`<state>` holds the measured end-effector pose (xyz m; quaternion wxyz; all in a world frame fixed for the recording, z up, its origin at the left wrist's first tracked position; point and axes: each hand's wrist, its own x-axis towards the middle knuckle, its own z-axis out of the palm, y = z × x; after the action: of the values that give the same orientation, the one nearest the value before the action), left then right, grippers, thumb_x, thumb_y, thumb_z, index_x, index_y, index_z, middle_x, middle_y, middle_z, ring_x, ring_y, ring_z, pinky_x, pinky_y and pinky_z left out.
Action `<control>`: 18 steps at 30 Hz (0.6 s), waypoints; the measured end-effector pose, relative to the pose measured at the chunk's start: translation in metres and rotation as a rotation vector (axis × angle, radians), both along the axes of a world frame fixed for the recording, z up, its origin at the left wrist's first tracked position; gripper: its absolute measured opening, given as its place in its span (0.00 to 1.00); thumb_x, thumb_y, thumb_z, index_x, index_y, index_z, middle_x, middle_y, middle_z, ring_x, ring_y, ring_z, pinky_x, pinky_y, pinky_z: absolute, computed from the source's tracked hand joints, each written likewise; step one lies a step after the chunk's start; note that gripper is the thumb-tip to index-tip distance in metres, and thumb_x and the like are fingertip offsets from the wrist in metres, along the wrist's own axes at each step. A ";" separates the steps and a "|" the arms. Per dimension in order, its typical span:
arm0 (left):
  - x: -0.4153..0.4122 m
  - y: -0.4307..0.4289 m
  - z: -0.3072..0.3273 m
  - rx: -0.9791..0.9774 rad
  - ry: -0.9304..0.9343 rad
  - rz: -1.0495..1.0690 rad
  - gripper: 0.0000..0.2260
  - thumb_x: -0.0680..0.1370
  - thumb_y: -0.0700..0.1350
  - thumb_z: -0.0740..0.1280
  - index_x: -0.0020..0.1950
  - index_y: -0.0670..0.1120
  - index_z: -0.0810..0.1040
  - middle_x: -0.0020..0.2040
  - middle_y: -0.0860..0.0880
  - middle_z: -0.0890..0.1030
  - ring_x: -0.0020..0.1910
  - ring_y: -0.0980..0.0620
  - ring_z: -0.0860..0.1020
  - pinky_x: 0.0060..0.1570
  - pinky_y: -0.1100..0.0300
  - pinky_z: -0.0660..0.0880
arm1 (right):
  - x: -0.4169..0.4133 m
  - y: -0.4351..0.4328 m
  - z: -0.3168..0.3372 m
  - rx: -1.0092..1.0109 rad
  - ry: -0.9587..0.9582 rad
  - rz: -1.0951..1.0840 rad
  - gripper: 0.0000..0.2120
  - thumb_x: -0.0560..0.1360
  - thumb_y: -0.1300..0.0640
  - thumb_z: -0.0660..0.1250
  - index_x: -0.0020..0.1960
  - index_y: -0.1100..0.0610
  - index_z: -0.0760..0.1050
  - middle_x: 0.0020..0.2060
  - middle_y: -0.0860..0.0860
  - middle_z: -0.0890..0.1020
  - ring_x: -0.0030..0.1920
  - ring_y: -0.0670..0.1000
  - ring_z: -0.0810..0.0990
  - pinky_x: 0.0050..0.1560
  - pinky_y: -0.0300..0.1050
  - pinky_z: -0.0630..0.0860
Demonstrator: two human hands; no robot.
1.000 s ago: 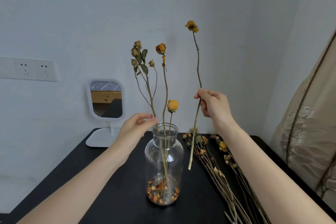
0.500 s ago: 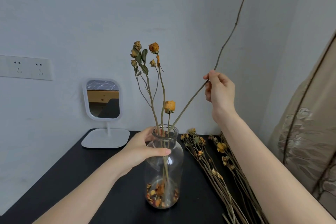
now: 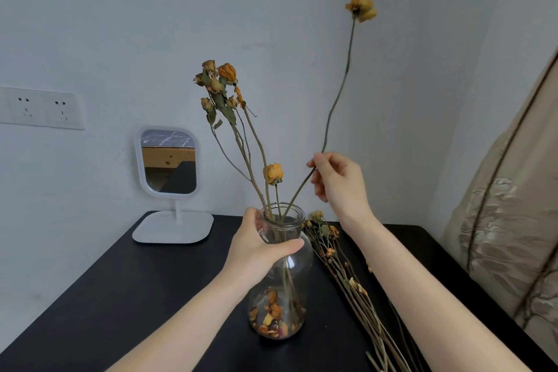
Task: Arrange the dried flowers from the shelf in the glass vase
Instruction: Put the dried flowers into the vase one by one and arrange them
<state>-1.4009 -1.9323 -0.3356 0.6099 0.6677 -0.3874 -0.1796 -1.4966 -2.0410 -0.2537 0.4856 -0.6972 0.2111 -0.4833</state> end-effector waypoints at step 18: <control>-0.003 -0.003 0.000 0.033 -0.034 -0.018 0.23 0.62 0.53 0.79 0.48 0.60 0.69 0.49 0.61 0.76 0.48 0.64 0.74 0.39 0.71 0.68 | -0.006 -0.002 0.017 0.131 0.040 0.057 0.16 0.80 0.56 0.58 0.36 0.58 0.77 0.25 0.49 0.70 0.21 0.43 0.65 0.21 0.33 0.61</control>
<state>-1.4043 -1.9350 -0.3359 0.5903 0.6772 -0.4006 -0.1801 -1.5030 -2.0430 -0.2364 0.5393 -0.6793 0.2320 -0.4404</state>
